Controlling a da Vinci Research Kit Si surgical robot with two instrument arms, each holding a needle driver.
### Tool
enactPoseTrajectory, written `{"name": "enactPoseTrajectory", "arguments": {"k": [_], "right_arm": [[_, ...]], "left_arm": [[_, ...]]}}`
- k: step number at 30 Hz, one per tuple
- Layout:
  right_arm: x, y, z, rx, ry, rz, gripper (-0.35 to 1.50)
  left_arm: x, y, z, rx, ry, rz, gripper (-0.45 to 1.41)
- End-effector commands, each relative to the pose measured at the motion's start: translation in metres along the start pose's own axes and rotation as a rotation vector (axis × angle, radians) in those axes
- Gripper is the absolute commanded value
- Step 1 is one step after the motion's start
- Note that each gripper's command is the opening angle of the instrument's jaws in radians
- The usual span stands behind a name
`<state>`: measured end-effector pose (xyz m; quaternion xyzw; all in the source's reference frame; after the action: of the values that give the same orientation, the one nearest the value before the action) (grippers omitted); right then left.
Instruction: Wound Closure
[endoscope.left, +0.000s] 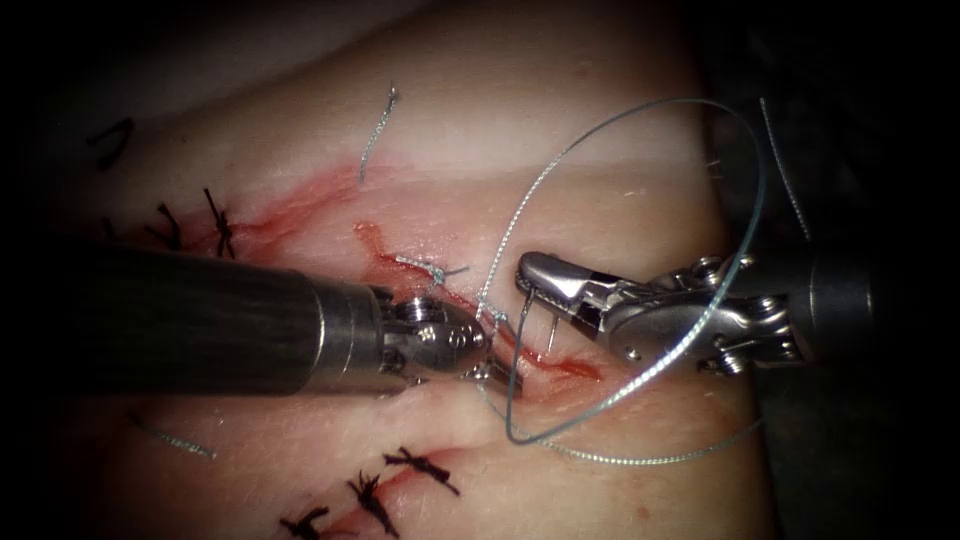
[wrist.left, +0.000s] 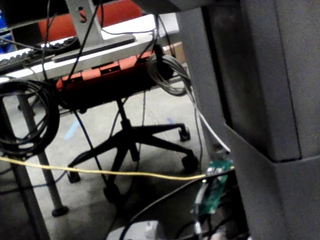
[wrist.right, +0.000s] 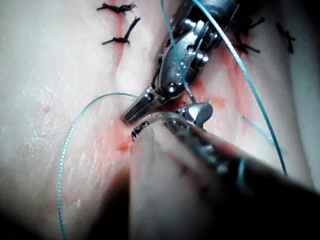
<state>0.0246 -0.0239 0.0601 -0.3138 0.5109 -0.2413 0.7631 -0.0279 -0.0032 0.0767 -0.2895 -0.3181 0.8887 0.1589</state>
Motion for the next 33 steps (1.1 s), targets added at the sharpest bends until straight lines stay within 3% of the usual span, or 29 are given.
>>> {"name": "enactPoseTrajectory", "arguments": {"k": [1,23,33], "right_arm": [[0.0004,-0.0006,0.0007,0.005,0.002,-0.001,-0.35],[-0.0002,0.0015,0.0007,-0.07,-0.035,0.157,-0.35],[-0.0002,0.0003,0.0008,-0.072,-0.039,0.197,-0.35]], "left_arm": [[0.0,-0.0001,0.0008,-0.001,0.0,0.0,-0.45],[-0.0014,-0.0002,0.0022,0.025,-0.058,-0.011,-0.45],[-0.0011,-0.0002,0.002,0.022,-0.059,-0.017,-0.45]]}}
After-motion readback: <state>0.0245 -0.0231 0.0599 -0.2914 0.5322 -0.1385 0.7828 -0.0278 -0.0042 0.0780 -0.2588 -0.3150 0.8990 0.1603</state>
